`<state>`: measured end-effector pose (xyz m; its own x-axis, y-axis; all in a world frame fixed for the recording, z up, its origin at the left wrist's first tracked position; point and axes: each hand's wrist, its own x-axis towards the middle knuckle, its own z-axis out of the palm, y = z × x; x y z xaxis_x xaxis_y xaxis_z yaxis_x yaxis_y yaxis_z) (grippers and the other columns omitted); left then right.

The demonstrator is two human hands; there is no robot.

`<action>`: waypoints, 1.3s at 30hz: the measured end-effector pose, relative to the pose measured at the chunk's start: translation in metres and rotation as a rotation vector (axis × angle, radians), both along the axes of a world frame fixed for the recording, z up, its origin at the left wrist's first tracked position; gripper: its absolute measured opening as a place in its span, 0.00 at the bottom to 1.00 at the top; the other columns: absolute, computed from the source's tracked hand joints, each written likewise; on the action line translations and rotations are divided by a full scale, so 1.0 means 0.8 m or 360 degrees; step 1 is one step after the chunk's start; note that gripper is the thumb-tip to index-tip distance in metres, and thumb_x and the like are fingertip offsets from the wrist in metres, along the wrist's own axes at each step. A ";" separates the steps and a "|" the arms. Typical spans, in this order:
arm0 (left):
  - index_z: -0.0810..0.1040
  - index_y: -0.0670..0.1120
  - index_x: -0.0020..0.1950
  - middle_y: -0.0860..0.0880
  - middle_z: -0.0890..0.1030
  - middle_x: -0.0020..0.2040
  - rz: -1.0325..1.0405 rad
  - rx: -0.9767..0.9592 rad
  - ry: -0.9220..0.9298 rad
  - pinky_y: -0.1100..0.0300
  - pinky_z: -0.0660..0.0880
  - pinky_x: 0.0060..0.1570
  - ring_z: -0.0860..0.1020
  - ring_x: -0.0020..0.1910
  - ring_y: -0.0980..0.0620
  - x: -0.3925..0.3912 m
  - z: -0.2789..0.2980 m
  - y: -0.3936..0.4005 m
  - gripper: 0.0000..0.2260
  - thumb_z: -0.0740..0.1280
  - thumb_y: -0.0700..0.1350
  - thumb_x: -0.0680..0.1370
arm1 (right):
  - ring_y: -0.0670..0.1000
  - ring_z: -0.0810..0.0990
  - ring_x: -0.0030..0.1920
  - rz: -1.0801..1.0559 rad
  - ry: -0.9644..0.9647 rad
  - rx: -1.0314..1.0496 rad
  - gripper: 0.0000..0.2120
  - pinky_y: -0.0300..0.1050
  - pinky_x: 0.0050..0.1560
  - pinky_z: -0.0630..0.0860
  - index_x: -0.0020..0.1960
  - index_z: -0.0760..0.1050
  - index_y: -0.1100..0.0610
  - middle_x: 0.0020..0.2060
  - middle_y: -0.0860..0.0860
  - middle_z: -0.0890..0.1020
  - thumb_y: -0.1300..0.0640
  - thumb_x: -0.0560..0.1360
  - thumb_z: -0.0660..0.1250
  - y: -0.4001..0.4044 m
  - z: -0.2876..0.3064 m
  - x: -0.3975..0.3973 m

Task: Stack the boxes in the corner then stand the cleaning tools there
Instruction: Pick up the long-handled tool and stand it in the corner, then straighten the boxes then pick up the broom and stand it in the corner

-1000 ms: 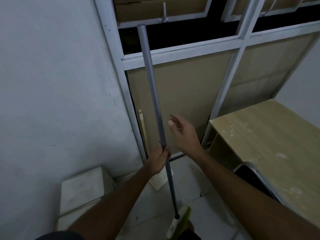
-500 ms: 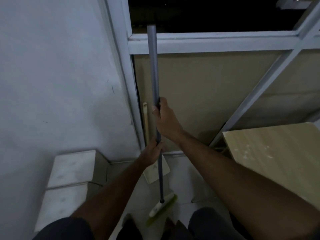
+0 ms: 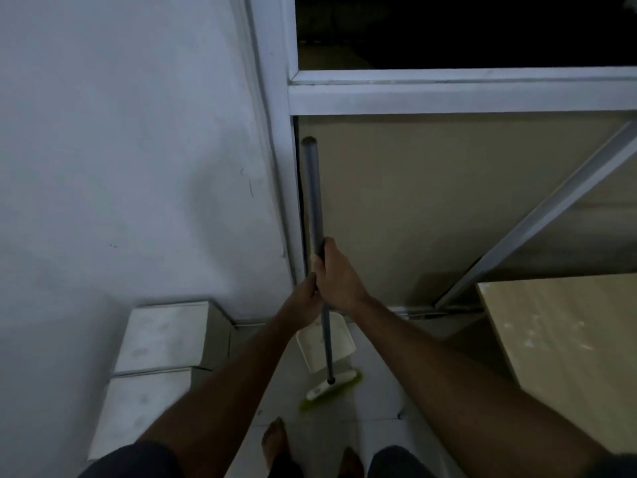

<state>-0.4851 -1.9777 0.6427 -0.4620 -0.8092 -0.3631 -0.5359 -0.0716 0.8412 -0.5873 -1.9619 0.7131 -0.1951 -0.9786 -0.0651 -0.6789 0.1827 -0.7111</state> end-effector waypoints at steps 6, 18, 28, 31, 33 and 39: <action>0.70 0.36 0.71 0.40 0.77 0.63 -0.0132 -0.0134 -0.0086 0.74 0.66 0.44 0.72 0.56 0.52 0.007 -0.028 -0.054 0.16 0.59 0.40 0.84 | 0.58 0.81 0.47 0.0021 0.0045 0.0035 0.12 0.54 0.54 0.78 0.57 0.69 0.60 0.49 0.60 0.81 0.52 0.85 0.55 -0.054 -0.030 0.016; 0.72 0.37 0.71 0.40 0.76 0.68 0.0107 0.0001 -0.0116 0.70 0.76 0.52 0.77 0.65 0.45 0.012 -0.056 -0.151 0.17 0.58 0.41 0.85 | 0.61 0.77 0.56 -0.0042 -0.0245 0.0206 0.13 0.49 0.52 0.70 0.66 0.66 0.64 0.57 0.63 0.77 0.57 0.85 0.55 -0.168 -0.061 0.017; 0.74 0.43 0.65 0.43 0.80 0.61 0.0060 -0.0198 -0.0145 0.77 0.70 0.46 0.80 0.54 0.59 0.025 -0.044 -0.147 0.11 0.61 0.43 0.84 | 0.59 0.78 0.63 -0.0043 -0.0304 0.0195 0.22 0.51 0.68 0.72 0.73 0.66 0.61 0.64 0.60 0.78 0.50 0.84 0.61 -0.149 -0.082 0.010; 0.73 0.34 0.66 0.35 0.78 0.63 0.0060 -0.0323 -0.0069 0.83 0.64 0.50 0.76 0.51 0.65 0.032 -0.031 -0.126 0.13 0.62 0.40 0.84 | 0.59 0.73 0.68 0.0004 -0.0225 0.0181 0.27 0.41 0.65 0.64 0.78 0.61 0.61 0.70 0.61 0.73 0.50 0.84 0.61 -0.126 -0.076 0.002; 0.66 0.37 0.75 0.38 0.71 0.72 0.0104 -0.0369 -0.0190 0.78 0.58 0.59 0.71 0.66 0.55 0.043 -0.027 -0.111 0.23 0.62 0.47 0.84 | 0.60 0.73 0.68 0.0059 -0.0141 0.0160 0.27 0.41 0.63 0.64 0.78 0.60 0.61 0.69 0.61 0.73 0.50 0.84 0.61 -0.111 -0.072 -0.003; 0.54 0.40 0.81 0.42 0.56 0.81 0.0064 -0.0660 -0.0526 0.53 0.56 0.76 0.56 0.80 0.46 0.076 -0.018 -0.066 0.36 0.60 0.60 0.82 | 0.61 0.69 0.71 0.0316 0.0320 0.0148 0.30 0.55 0.72 0.66 0.79 0.58 0.62 0.73 0.62 0.69 0.46 0.84 0.58 -0.068 -0.067 -0.001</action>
<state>-0.4245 -2.0306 0.6280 -0.3428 -0.9303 -0.1303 -0.7810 0.2052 0.5898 -0.5879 -2.0160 0.6594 -0.0182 -0.9906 -0.1356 -0.8334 0.0900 -0.5453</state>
